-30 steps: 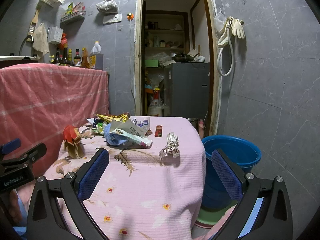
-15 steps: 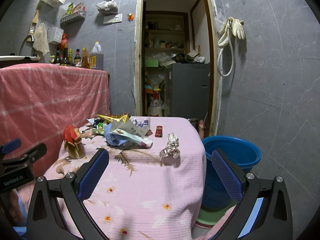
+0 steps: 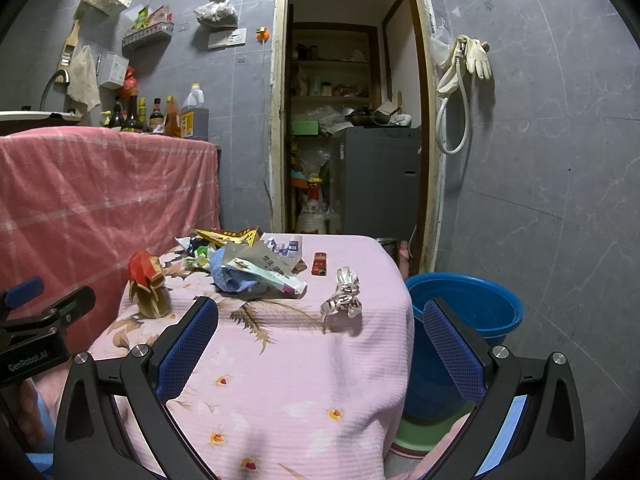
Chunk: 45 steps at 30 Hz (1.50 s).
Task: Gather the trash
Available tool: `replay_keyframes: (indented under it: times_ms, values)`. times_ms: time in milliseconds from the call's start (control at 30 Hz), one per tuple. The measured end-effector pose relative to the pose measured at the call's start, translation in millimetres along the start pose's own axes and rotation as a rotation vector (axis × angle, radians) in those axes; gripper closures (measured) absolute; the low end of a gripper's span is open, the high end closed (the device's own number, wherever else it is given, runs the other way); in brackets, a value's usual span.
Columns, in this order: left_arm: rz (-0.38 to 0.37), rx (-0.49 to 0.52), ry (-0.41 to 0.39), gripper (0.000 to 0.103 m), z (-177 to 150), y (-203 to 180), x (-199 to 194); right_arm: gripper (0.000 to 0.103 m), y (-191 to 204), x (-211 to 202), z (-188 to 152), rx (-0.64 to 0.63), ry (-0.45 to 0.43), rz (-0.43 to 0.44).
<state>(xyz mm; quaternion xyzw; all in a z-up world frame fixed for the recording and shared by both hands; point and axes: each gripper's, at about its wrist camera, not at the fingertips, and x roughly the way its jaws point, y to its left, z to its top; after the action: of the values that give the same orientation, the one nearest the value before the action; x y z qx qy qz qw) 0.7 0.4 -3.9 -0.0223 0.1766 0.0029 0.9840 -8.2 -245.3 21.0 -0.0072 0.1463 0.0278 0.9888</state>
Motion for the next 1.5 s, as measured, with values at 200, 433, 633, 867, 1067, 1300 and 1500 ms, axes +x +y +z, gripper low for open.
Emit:
replay_keyframes:
  times_ms: [200,433,633,867,1067,1300,1500]
  values:
    - [0.0,0.0,0.0,0.002,0,0,0,0.0,1,0,-1,0.0,-0.001,0.0]
    - [0.0,-0.001,0.0,0.002,0,0,0,0.0,1,0,0,-0.001,-0.001,0.001]
    - [0.001,-0.001,0.0,0.002,0,0,0,0.0,1,0,-1,0.001,-0.001,0.0]
    - [0.0,-0.001,0.001,0.002,0,0,0,0.0,0,1,-3,0.0,0.0,0.001]
    - [0.001,-0.003,0.002,0.002,1,0,2,0.0,1,0,-1,0.0,0.001,0.003]
    - [0.022,0.0,0.001,0.002,-1,-1,6,0.0,-1,5,0,0.001,-0.003,0.003]
    - [0.064,-0.029,0.006,0.002,10,8,24,0.0,16,21,5,-0.011,-0.006,0.041]
